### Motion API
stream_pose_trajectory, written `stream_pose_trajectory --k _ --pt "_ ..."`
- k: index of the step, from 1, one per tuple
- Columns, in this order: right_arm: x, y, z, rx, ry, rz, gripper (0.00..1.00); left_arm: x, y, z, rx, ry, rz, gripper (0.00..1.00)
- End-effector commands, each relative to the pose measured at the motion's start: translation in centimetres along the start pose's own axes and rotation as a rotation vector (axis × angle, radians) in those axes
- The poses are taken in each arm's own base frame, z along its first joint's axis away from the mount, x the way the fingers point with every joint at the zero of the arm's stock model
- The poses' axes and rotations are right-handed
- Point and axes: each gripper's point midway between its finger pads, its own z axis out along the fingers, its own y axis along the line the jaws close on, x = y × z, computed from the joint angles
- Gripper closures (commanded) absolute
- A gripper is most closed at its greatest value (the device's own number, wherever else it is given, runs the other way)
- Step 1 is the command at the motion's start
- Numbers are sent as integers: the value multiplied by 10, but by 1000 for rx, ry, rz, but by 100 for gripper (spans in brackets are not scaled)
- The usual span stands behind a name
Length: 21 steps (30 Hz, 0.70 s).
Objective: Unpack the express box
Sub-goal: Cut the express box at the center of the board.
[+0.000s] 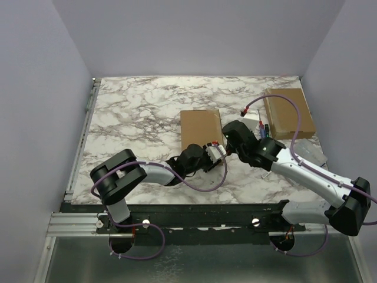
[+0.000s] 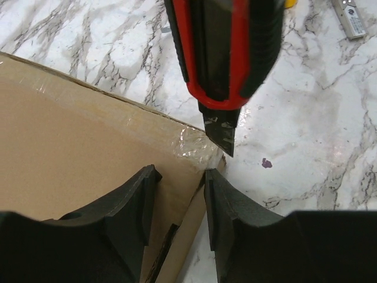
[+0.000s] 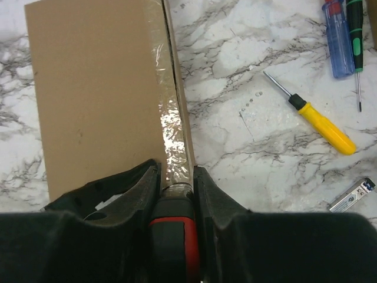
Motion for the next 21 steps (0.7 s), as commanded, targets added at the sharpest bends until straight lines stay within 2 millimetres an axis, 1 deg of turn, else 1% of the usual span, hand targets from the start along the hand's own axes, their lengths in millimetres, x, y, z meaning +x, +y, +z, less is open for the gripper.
stream_pose_trajectory --k 1,5,7,11,14,17,19,21 --pt "-19 11 -26 -54 -13 31 100 76 4 -13 -57 256 4 53" --pt "-30 9 -26 -35 -46 6 100 68 1 -13 -52 239 13 39" --pt "-35 1 -26 13 -66 -14 100 59 2 -14 -52 217 14 35" --pt "-45 -29 -24 132 -100 -43 100 26 5 -21 -55 136 15 29" --pt "-46 -49 -12 143 -85 -62 100 0 2 -27 -25 68 3 27" --pt "-36 -65 3 123 9 -82 100 -30 -5 -35 32 1 -13 23" --pt "-23 -68 9 86 93 -126 100 -49 -15 -44 98 -41 -7 23" --pt "-2 -66 8 51 187 -161 100 -70 -27 -56 178 -104 -1 22"
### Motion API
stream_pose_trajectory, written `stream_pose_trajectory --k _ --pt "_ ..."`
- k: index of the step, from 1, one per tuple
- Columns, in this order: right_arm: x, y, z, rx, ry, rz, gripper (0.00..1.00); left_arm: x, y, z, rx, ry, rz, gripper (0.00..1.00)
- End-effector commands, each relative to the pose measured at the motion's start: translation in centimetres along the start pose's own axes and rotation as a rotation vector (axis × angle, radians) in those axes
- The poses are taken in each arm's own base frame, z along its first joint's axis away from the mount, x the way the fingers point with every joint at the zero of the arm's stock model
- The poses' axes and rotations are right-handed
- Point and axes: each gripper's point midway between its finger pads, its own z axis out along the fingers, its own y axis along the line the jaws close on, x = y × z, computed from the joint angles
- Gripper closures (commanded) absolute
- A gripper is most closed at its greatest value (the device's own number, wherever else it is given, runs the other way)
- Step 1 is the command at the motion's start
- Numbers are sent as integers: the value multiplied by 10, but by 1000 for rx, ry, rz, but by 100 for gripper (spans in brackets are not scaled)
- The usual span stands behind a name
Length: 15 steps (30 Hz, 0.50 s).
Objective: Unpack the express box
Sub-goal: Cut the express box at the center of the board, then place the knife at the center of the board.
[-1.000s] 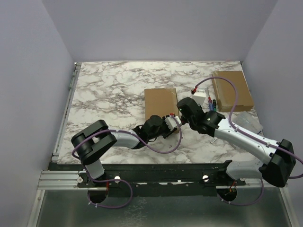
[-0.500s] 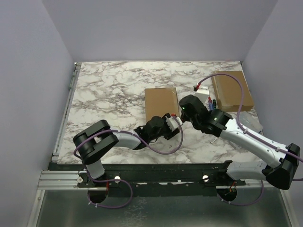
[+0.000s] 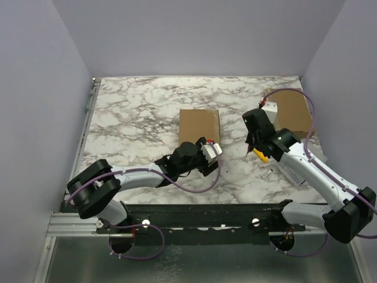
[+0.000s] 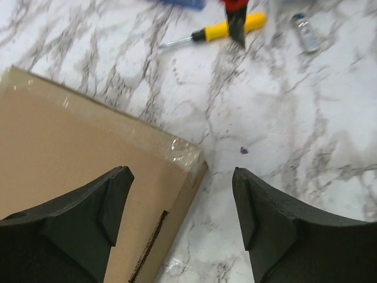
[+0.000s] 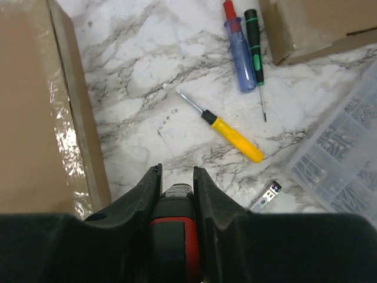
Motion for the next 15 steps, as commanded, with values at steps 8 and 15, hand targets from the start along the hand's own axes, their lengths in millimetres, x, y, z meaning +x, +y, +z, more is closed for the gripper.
stream_pose_trajectory --k 8,15 --pt "97 35 -2 -410 488 -99 100 -101 20 -55 94 -257 -124 22" --pt "110 31 16 -381 542 -107 100 -74 112 -64 -271 -198 -355 17"
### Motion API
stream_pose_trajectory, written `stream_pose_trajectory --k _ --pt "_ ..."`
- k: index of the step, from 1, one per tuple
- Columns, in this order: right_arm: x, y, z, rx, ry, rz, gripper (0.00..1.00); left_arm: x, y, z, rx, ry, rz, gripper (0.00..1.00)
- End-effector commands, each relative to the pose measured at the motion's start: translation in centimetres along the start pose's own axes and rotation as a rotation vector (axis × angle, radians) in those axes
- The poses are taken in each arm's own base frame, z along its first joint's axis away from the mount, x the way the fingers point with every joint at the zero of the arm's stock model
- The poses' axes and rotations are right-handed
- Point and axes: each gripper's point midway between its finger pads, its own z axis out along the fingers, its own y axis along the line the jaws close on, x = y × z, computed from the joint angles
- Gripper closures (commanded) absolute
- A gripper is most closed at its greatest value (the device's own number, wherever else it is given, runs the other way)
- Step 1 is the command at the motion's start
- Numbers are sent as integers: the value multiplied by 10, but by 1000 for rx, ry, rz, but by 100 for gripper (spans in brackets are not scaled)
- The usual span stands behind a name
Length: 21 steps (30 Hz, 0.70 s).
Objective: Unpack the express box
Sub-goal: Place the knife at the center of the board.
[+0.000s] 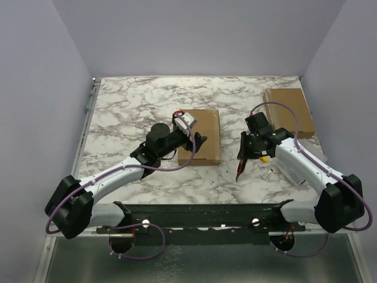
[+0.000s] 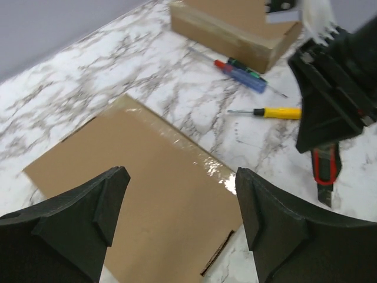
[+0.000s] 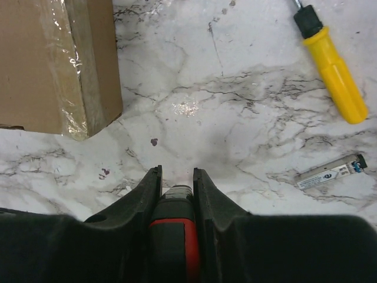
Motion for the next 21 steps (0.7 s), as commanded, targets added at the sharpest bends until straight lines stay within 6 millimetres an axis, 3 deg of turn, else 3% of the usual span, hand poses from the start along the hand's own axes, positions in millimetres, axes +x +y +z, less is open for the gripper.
stream_pose_trajectory --k 1,5,10,16,21 --pt "6 12 12 -75 69 -31 100 7 49 -6 -238 35 -162 15" --pt "8 10 27 -67 109 -24 100 20 75 -7 -309 70 -242 14" --pt "6 2 48 -96 148 0 100 54 114 -5 -400 165 -425 13" --pt "-2 -2 66 -158 158 58 98 79 118 4 -361 219 -517 14" --pt "-3 -5 77 -146 167 61 97 96 130 0 -414 247 -553 16"
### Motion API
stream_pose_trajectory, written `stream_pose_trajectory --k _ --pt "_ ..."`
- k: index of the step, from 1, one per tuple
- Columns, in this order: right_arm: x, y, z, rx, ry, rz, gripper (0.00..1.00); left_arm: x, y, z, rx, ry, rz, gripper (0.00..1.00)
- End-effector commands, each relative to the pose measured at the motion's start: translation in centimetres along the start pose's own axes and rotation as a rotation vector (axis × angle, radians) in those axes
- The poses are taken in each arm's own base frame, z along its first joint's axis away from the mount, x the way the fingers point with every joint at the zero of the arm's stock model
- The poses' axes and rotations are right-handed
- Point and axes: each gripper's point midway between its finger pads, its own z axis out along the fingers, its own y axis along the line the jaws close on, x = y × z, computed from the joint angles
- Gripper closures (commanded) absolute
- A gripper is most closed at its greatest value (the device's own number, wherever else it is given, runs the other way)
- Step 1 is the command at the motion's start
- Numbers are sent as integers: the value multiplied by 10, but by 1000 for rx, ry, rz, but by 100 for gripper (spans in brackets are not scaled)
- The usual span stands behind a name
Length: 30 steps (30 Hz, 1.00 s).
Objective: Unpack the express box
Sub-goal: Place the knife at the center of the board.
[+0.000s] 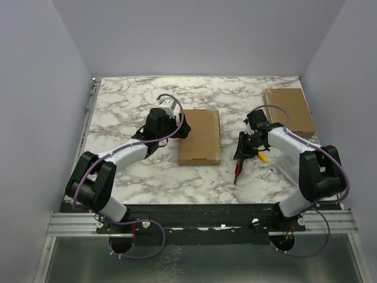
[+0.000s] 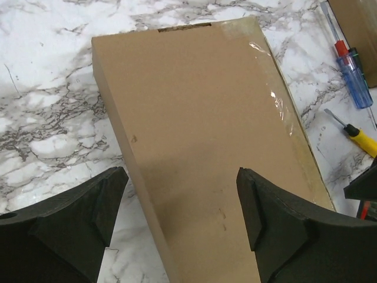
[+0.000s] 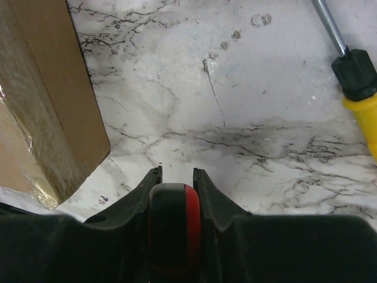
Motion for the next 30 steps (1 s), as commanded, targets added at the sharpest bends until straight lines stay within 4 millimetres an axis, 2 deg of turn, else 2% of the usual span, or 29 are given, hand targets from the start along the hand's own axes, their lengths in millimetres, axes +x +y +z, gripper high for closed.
stream_pose_trajectory --k 1,8,14,19,27,30 --pt "-10 1 11 -28 -25 -33 95 2 6 4 -8 22 -76 16" --pt "-5 -7 22 -4 -21 -21 90 23 11 16 1 96 -132 17" --pt "-14 -14 15 48 -65 -31 60 28 19 17 -23 106 -170 18" --pt "-22 -12 4 55 -110 -46 43 23 15 12 -9 70 -196 17" --pt "-40 3 -27 12 -209 -99 35 14 19 7 -31 37 -173 16" --pt "-44 16 -34 -53 -240 -120 33 15 17 8 -23 43 -178 16"
